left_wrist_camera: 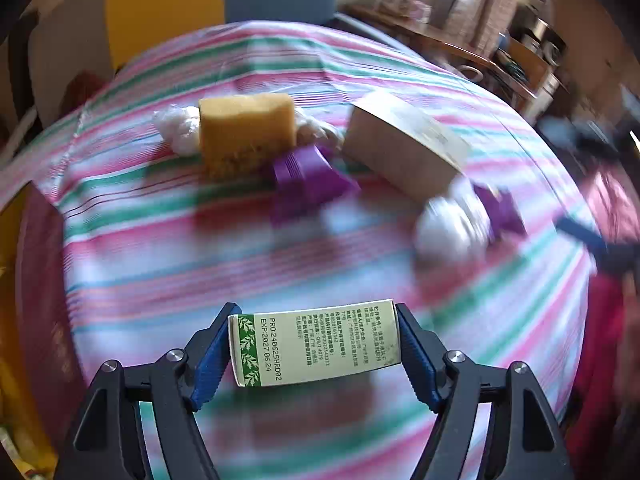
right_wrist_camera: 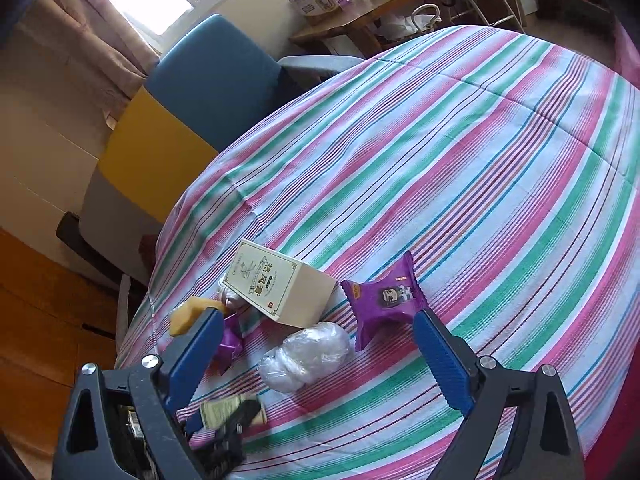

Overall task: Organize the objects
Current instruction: 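Grasp the purple candy packet with the right tool while the left tool holds the box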

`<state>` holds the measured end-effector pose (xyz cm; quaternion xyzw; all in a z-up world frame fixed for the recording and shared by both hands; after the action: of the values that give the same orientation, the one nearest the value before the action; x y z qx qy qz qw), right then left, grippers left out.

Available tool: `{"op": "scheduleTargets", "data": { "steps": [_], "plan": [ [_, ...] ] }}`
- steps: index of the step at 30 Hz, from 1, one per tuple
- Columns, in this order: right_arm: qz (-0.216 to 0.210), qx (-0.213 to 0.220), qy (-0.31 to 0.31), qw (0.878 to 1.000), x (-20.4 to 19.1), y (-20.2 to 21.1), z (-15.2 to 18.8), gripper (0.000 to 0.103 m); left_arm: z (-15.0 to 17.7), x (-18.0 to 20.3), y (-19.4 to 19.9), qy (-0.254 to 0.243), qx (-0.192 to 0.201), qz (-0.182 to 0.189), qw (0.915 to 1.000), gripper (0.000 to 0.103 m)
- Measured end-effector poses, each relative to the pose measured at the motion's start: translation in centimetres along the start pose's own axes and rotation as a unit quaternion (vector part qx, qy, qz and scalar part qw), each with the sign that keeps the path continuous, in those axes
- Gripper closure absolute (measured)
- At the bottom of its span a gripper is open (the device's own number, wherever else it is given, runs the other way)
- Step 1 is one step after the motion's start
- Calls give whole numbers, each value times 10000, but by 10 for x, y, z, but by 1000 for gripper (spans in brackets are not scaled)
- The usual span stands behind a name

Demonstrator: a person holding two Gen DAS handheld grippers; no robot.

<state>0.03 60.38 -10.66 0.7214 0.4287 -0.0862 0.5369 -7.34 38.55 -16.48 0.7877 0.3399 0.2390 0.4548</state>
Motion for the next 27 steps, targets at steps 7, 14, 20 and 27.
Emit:
{"op": "scheduleTargets", "data": {
  "steps": [7,14,20,27],
  "plan": [
    [295,-7,-175,9994,13,-2,-1,7,60,18,25,-906,493,-295,9942,27],
    [794,-74,-36,9968,21,-9,0,7,58,12,16,-631,656,18,9958,30],
    [1108,-15,-5,9938,29,-10,-3,8,64,12,16,-667,863,53,9940,30],
    [1481,-236,250,9884,28,-20,4,9,69,9,19,-645,929,156,9935,30]
  ]
}}
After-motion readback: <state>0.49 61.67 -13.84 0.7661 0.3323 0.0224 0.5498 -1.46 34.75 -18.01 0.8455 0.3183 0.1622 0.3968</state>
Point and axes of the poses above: each gripper's, at about its wrist camera, not at the fingertips, and y roughly against the way its jaws point, x to its right, z to its underside, the point moved 7 cm from there along -y, roughly the way its jaws point, and after that the axes turned 2 degrees about -z, right-handed, at the moved point
